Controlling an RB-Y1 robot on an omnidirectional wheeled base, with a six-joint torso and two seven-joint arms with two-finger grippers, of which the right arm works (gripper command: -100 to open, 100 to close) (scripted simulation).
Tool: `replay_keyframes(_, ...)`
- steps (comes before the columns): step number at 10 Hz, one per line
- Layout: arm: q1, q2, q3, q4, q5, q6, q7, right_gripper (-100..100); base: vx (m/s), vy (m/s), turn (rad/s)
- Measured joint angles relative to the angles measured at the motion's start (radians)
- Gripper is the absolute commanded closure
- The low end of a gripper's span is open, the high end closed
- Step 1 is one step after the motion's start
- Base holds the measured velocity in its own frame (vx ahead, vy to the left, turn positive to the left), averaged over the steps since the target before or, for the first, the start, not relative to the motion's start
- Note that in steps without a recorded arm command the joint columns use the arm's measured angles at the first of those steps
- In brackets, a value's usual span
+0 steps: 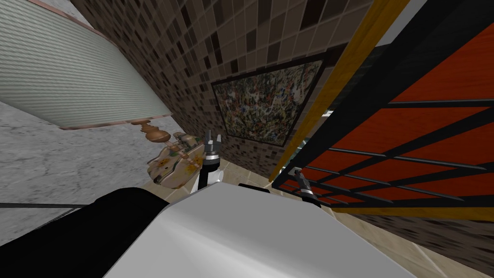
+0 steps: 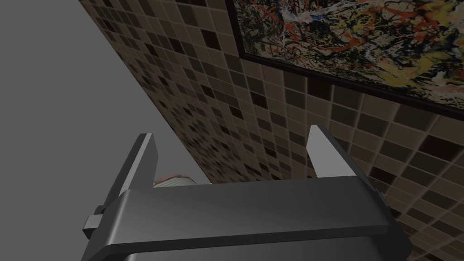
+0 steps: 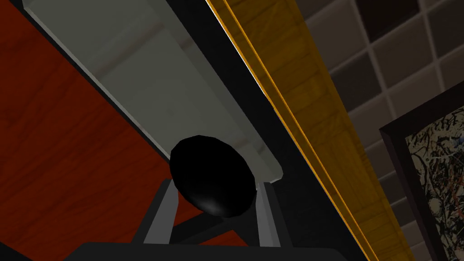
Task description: Pull the door open
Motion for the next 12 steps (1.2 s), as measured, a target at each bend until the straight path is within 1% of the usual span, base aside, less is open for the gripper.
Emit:
replay_keyframes(1, 0.002, -0.001, 0.007, -0.006, -0.013, 0.004, -0.029, 100, -0.041, -0.019, 0.031)
replay_keyframes(3, -0.005, -0.004, 0.016, 0.005, -0.03, 0.001, -0.078, 100, -0.049, -0.016, 0.054)
replay_keyframes(4, -0.004, -0.005, 0.022, 0.001, -0.043, 0.004, -0.107, 100, -0.041, -0.019, 0.022)
replay_keyframes(7, -0.005, -0.004, 0.034, 0.0, -0.065, 0.008, -0.174, 100, -0.038, -0.014, 0.04)
replay_keyframes(8, -0.016, -0.008, 0.039, 0.019, -0.076, 0.001, -0.197, 100, -0.031, -0.013, 0.032)
replay_keyframes(9, -0.01, -0.008, 0.043, 0.007, -0.082, 0.006, -0.218, 100, -0.035, -0.015, 0.038)
replay_keyframes(11, -0.011, -0.009, 0.055, 0.003, -0.107, 0.013, -0.269, 100, -0.048, -0.023, 0.06)
replay_keyframes(12, -0.017, -0.011, 0.059, 0.012, -0.114, 0.01, -0.292, 100, -0.042, -0.019, 0.044)
